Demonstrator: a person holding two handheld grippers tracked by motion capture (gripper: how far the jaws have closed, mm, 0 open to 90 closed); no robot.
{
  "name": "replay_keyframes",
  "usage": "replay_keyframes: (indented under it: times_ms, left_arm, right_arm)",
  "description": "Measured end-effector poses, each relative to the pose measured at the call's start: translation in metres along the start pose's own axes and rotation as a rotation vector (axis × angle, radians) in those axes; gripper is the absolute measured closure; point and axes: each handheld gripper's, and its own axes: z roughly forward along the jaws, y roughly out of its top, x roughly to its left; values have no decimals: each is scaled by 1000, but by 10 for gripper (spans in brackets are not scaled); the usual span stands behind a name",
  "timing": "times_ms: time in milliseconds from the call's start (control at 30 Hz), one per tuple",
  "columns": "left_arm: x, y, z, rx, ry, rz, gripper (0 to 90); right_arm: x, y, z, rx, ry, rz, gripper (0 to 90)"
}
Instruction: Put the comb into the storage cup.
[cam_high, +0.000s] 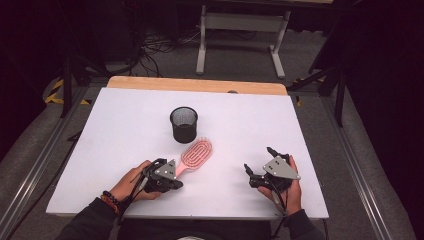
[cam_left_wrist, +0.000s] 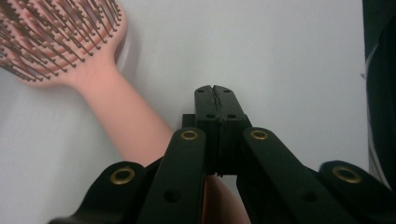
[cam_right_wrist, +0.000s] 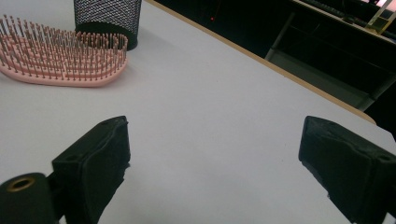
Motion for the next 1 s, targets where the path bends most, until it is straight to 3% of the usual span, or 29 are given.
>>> replay_keyframes:
  times_ms: [200,333,467,800,1000]
  left_arm:
    - [3,-4,-4,10,16,11,897]
    - [3,-7,-7,28,18,2,896]
    - [7,-12,-9,9,17,-17,891]
    - [13,-23,-16,15,27,-58,893]
    - [14,-26,-20,29,49,-52,893]
  right_arm:
    - [0,0,0,1,3,2,98]
    - [0,0,0,2,3,-5,98]
    - [0,0,0,4,6,-9,98]
    - [1,0,1,7,13,-12,98]
    - [1,-1,2,15,13,-14,99]
